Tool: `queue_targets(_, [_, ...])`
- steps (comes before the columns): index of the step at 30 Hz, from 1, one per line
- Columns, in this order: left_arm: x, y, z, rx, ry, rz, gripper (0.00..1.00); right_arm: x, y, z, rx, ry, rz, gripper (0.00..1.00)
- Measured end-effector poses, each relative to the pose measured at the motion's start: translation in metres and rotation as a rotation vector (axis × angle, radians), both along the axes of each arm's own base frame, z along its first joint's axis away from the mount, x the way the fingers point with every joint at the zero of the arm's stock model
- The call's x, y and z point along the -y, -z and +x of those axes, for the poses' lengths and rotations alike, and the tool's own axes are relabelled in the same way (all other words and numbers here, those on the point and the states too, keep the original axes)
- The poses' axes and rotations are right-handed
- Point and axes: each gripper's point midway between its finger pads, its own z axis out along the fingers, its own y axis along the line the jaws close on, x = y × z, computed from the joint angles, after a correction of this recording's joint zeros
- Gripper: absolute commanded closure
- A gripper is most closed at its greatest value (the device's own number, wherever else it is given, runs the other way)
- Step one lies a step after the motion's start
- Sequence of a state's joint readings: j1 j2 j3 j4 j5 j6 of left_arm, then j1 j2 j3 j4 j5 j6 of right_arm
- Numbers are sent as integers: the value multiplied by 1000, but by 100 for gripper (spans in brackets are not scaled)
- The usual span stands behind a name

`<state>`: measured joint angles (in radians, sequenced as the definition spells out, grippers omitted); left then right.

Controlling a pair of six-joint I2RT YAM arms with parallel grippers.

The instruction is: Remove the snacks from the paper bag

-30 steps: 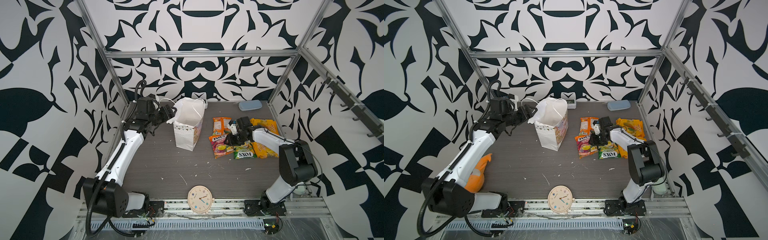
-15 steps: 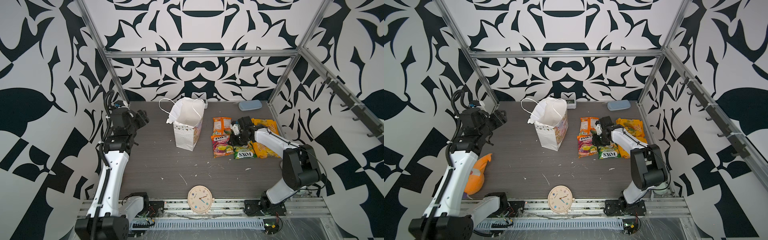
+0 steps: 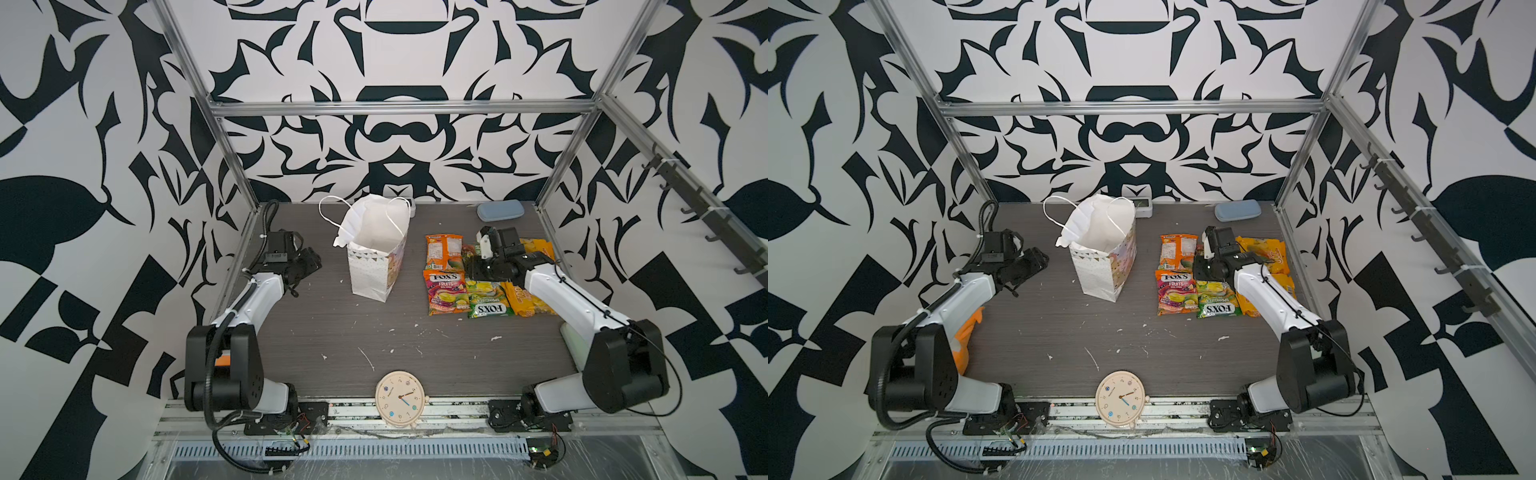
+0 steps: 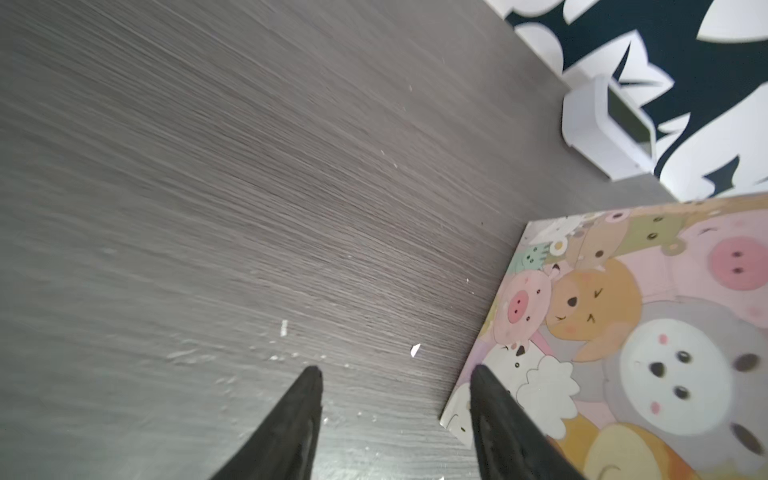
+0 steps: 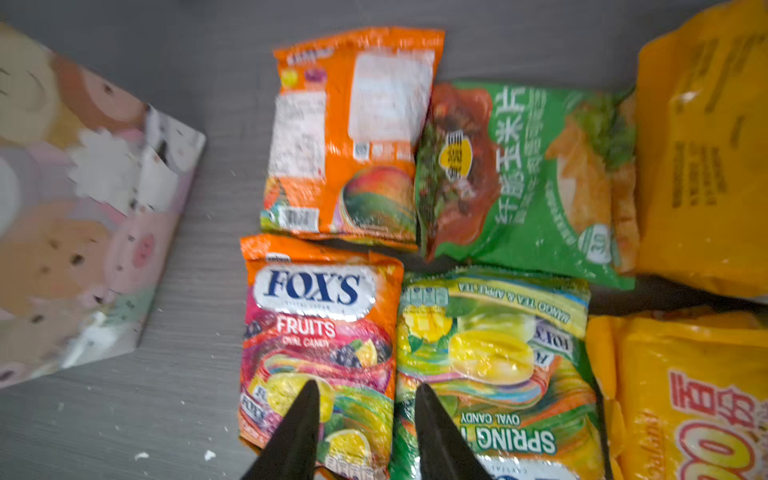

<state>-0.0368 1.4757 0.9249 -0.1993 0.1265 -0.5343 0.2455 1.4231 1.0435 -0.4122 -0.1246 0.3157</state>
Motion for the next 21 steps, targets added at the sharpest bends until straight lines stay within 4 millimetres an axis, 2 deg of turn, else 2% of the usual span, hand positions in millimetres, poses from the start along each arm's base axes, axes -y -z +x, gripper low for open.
queue_targets(3, [16,21,3,-37,45,-12,43,-23,-5,17,41,-6,41,59])
queue_targets(6, [30,34,3,-69,82,-23,45,-71,3,33,30,-66,-4,63])
queue_targets(8, [38,33,5,-68,104,-28,46,-113,9,43,23,-113,-3,67])
queue_targets(11, [55,18,14,-29,143,-32,47,-155,22,45,2,-155,17,68])
queue_targets(16, [84,-7,27,40,209,-46,51,-180,43,58,-39,-154,16,68])
queue_targets(21, [105,6,21,8,258,-47,55,-197,47,74,-34,-155,21,68])
